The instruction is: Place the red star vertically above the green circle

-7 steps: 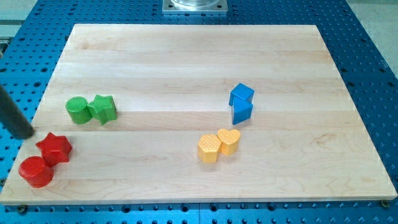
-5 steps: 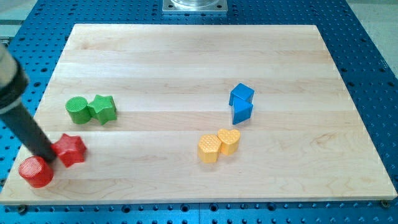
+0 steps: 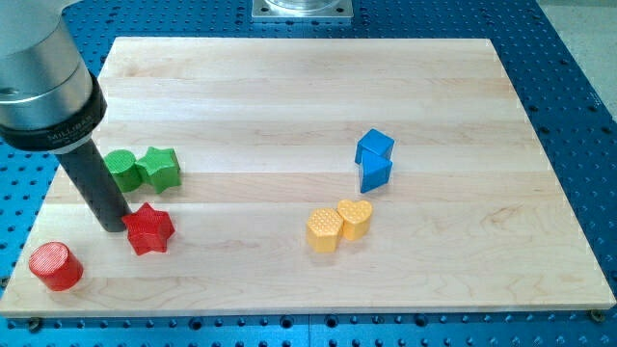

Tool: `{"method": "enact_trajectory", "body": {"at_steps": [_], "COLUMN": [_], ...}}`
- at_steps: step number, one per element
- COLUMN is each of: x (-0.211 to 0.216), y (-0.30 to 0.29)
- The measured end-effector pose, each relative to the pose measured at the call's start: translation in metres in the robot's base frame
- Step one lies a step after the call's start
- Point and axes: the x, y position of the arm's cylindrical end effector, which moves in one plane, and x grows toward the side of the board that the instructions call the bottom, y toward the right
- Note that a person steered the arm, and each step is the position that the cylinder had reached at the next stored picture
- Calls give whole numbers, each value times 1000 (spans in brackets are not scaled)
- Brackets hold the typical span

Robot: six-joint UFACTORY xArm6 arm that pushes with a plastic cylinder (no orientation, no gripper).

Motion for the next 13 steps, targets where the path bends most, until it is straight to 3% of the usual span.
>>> {"method": "enact_trajectory", "body": {"at_steps": [3,6,7,8,10,13], "x": [6,78,67,14,11,-163], "y": [5,37,69,57,24,24]}}
